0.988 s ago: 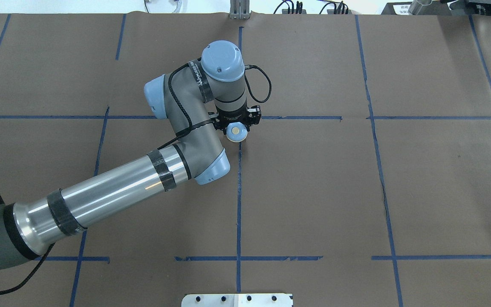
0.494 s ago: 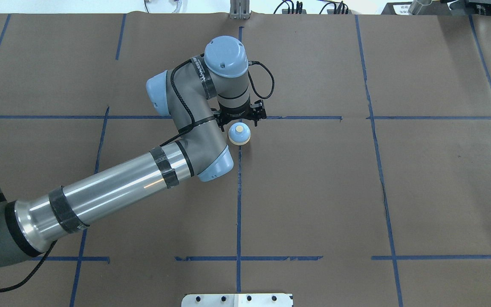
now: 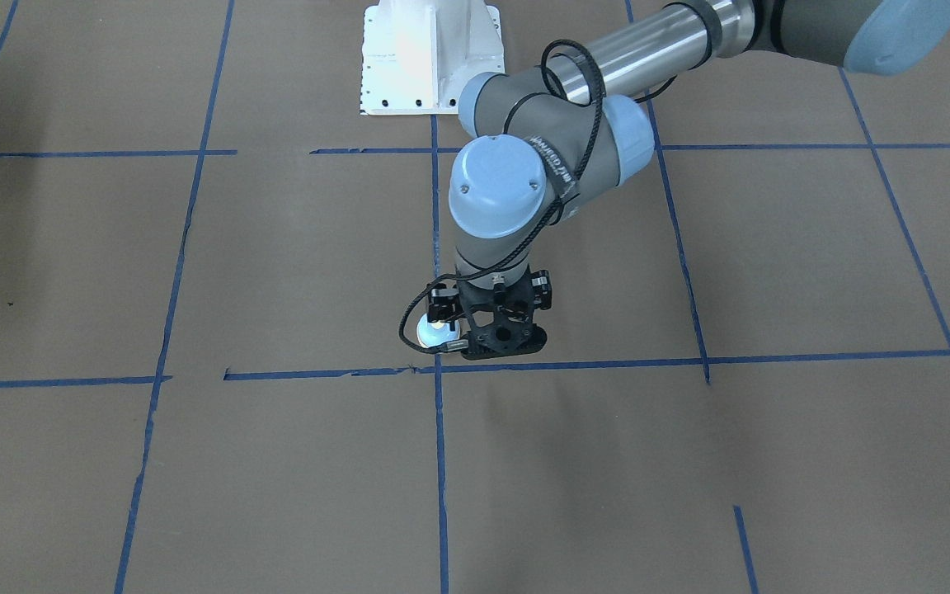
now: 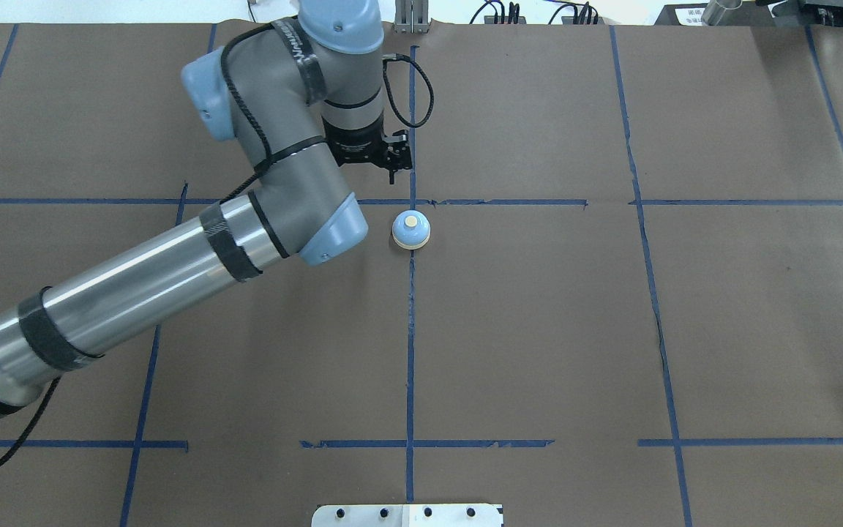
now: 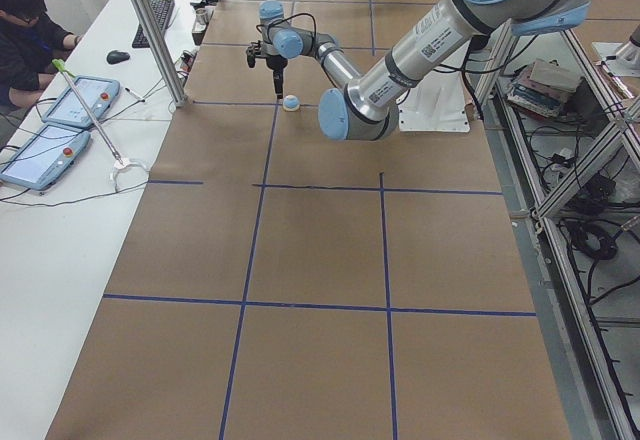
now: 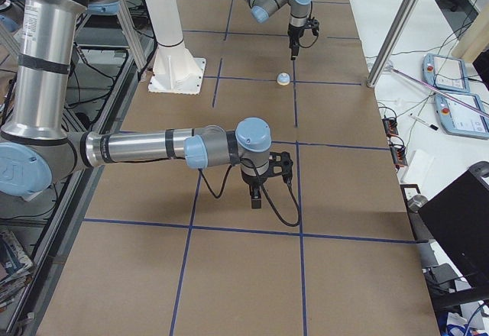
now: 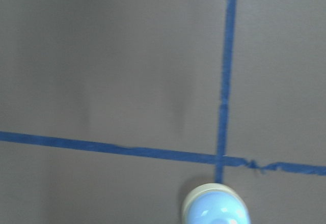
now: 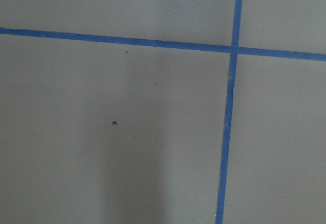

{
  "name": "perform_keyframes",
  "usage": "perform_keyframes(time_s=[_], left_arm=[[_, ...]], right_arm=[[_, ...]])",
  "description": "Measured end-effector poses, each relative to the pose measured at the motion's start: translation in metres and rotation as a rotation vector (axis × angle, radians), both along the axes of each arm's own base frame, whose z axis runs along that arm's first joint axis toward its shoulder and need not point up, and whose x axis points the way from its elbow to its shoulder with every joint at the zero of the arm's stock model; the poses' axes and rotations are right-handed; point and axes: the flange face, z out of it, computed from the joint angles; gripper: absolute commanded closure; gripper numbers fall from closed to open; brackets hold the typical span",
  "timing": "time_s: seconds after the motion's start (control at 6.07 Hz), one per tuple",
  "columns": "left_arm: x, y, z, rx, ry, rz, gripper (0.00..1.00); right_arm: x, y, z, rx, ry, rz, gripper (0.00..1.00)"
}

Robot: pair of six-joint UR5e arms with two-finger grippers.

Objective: Place and press bell with both arms
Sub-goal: 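Withdraw the left arm while the right arm reaches toward the bell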

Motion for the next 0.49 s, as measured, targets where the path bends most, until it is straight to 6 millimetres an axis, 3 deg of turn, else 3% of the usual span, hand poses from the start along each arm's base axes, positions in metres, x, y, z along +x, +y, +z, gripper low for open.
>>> perform_keyframes(time_s=[0.16, 0.49], left_arm=[[-0.064, 0.008, 0.045, 0.065, -0.008, 0.037, 0.0], [-0.194, 0.034, 0.138, 0.16, -0.016, 0.128, 0.0]], right_arm=[[-0.023, -0.019, -0.026, -0.019, -0.037, 0.015, 0.0], [-0.106, -0.066, -0.11, -0.073, -0.098, 0.049, 0.0]])
